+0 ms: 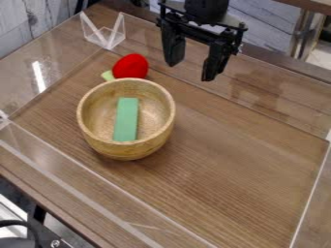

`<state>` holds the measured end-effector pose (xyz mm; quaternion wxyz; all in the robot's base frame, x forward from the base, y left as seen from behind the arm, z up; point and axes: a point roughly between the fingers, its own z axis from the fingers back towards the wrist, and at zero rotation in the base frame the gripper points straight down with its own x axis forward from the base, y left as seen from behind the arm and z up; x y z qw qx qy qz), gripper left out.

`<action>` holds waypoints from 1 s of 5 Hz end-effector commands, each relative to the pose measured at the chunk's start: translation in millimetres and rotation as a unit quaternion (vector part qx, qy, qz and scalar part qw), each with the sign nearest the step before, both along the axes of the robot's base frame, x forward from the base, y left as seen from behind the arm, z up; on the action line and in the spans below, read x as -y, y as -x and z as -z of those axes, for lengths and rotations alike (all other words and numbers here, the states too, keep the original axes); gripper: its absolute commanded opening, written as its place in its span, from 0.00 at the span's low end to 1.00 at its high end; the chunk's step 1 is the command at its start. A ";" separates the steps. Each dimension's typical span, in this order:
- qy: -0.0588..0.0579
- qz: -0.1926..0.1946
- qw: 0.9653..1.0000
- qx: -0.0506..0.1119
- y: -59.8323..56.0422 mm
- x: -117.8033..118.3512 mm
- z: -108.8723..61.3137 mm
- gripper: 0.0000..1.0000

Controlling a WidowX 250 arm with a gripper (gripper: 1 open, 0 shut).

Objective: Remove the green stick from the brown bowl and put it on the table

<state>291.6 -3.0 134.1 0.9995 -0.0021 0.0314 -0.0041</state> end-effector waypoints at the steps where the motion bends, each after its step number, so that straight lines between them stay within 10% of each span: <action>1: 0.000 -0.024 1.000 -0.016 8.6 -6.4 9.4 1.00; 3: -0.001 -0.109 0.994 0.011 34.2 -61.7 4.6 1.00; 5: -0.004 -0.209 0.977 0.029 38.0 -85.3 20.5 1.00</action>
